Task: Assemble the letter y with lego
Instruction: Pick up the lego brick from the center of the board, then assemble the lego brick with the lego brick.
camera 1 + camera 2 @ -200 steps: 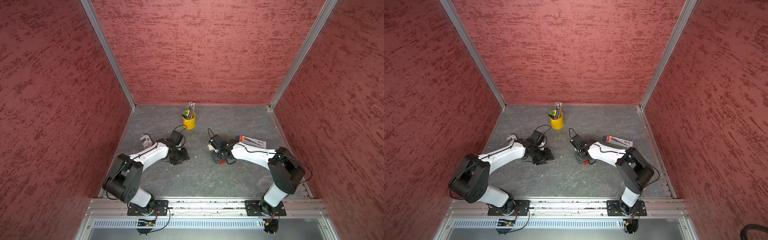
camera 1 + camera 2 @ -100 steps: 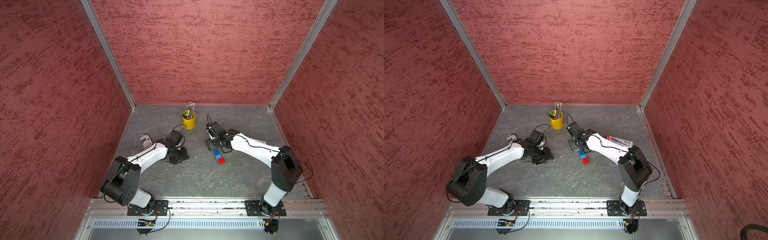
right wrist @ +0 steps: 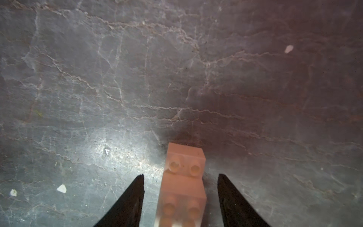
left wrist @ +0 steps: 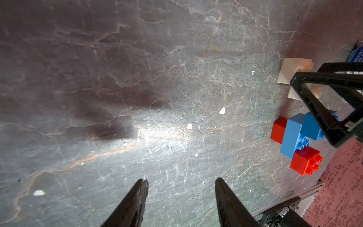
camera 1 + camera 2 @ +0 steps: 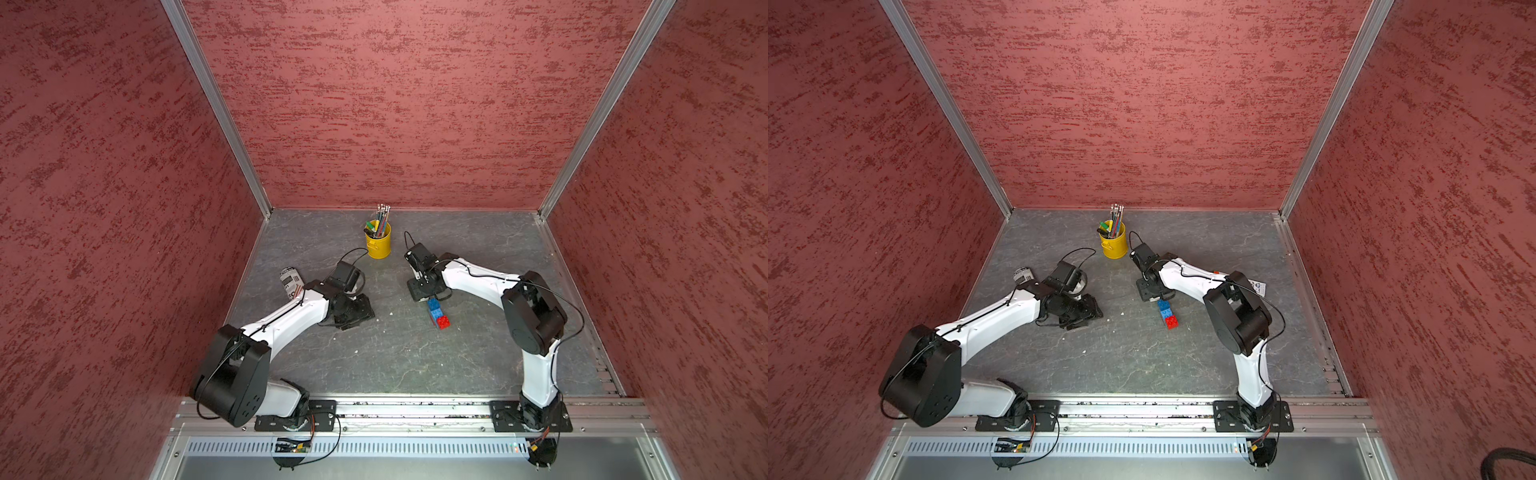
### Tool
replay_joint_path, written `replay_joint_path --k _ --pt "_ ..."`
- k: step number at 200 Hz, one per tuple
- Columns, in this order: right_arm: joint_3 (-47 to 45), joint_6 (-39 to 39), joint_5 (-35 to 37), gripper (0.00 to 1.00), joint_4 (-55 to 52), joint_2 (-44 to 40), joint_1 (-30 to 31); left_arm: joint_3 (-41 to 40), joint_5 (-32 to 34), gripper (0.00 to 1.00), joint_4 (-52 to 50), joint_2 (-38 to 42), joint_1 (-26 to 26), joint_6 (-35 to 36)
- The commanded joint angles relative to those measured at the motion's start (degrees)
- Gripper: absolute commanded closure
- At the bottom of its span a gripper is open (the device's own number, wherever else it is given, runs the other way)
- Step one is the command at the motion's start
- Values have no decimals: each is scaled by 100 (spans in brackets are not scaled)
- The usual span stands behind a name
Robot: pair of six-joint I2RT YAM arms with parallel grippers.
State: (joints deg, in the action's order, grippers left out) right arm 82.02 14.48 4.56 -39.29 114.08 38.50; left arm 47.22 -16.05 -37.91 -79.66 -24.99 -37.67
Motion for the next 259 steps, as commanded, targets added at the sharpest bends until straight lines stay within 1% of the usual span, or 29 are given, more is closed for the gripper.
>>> replay_joint_path --k 1,19,36,58,111,165,239,259 --pt "139 -37 -271 47 -18 94 -18 -93 85 42 -67 138 62 6" --pt "174 -63 -381 55 -6 122 -18 -132 89 42 -76 169 91 6" --pt "201 -117 -468 61 -9 108 -3 -164 85 42 -55 179 112 5" --pt "228 -223 -543 63 -17 54 84 -184 61 42 -37 174 126 -3" --pt "280 -599 -798 63 77 -104 566 -213 85 42 -15 179 169 -8" --pt "547 -914 -946 63 88 79 1004 -323 85 42 -11 317 301 -65" --pt "798 -1383 -764 60 -103 437 1369 -395 43 41 36 336 439 -87" --pt "814 -1523 -616 59 -187 513 1443 -374 17 41 56 276 465 -77"
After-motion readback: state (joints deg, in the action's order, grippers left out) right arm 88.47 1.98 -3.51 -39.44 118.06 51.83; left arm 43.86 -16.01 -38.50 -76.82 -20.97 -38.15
